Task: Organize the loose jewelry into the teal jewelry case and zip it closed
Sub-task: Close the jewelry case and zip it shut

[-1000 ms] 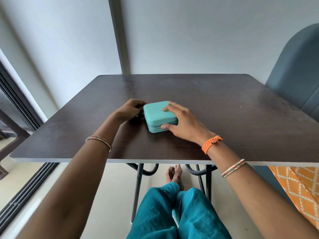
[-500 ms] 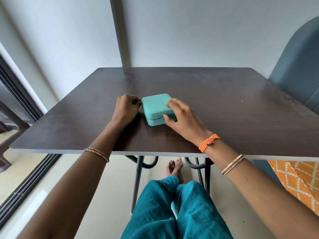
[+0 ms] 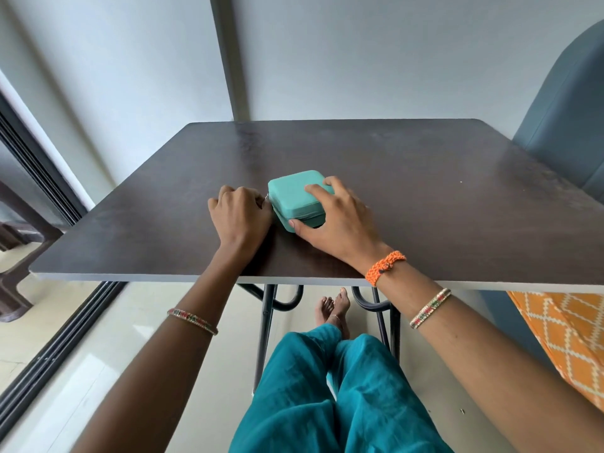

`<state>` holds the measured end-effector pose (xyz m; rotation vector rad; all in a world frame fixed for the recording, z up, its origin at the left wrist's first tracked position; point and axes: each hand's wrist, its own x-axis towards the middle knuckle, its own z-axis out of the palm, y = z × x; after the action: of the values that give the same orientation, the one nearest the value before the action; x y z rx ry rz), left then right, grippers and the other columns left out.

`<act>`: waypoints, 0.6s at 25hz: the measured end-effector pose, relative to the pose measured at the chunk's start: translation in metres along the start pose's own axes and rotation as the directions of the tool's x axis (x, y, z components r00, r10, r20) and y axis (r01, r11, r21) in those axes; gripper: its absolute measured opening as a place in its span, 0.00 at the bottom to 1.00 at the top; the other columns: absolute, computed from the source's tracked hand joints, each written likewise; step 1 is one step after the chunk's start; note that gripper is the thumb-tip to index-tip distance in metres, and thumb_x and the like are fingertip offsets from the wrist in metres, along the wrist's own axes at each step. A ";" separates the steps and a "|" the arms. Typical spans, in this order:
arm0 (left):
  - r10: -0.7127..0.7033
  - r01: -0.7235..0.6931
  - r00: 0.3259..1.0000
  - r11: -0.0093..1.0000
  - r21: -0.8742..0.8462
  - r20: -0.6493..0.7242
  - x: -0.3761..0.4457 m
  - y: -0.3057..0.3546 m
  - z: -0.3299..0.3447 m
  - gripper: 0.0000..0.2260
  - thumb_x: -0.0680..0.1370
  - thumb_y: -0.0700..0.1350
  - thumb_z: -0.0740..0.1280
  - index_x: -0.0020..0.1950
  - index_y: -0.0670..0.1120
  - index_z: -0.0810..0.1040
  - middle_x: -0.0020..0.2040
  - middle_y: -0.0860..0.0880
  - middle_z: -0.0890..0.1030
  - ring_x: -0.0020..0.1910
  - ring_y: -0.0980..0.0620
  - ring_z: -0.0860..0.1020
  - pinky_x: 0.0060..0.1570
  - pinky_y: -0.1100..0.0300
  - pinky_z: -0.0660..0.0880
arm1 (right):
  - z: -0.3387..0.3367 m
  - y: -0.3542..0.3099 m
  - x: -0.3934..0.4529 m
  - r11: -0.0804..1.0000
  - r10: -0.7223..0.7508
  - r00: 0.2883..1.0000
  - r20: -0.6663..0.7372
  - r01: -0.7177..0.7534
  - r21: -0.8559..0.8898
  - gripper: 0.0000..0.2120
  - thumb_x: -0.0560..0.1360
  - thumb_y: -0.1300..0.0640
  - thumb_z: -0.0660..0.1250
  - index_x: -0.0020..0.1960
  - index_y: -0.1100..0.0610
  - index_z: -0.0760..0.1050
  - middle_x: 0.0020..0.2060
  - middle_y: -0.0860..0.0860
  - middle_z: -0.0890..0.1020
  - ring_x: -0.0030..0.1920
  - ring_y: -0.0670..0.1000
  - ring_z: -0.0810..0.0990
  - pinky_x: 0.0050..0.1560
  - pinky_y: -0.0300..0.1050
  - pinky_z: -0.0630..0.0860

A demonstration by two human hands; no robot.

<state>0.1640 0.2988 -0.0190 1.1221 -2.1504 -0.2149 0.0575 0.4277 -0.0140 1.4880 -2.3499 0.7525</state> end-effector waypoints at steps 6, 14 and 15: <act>0.080 -0.079 0.997 0.988 -0.134 -0.002 -0.038 0.004 -0.015 0.09 0.73 0.46 0.67 0.38 0.44 0.83 0.37 0.47 0.83 0.49 0.45 0.72 0.46 0.57 0.58 | 0.003 -0.006 0.007 0.996 0.061 0.998 -0.011 -0.062 -0.056 0.29 0.69 0.37 0.68 0.63 0.54 0.72 0.59 0.56 0.71 0.55 0.59 0.73 0.48 0.52 0.75; 0.104 -0.093 0.994 0.942 -0.321 0.019 -0.057 0.014 -0.015 0.09 0.73 0.39 0.66 0.35 0.38 0.81 0.33 0.45 0.81 0.46 0.45 0.71 0.46 0.51 0.70 | 0.001 -0.009 -0.005 0.999 0.044 0.999 0.016 -0.044 0.002 0.24 0.77 0.60 0.64 0.71 0.57 0.65 0.65 0.59 0.67 0.61 0.61 0.69 0.58 0.54 0.73; 0.106 -0.095 0.994 0.939 -0.331 0.017 -0.061 0.017 -0.014 0.08 0.73 0.39 0.66 0.34 0.39 0.80 0.33 0.45 0.81 0.45 0.46 0.71 0.46 0.51 0.70 | 0.001 -0.009 -0.006 0.999 0.048 0.999 0.010 -0.048 0.014 0.24 0.76 0.61 0.64 0.71 0.57 0.65 0.65 0.59 0.68 0.61 0.60 0.69 0.58 0.52 0.72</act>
<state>0.1848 0.3588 -0.0319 0.8183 -2.0962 -0.5305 0.0678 0.4286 -0.0147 1.4487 -2.3999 0.7774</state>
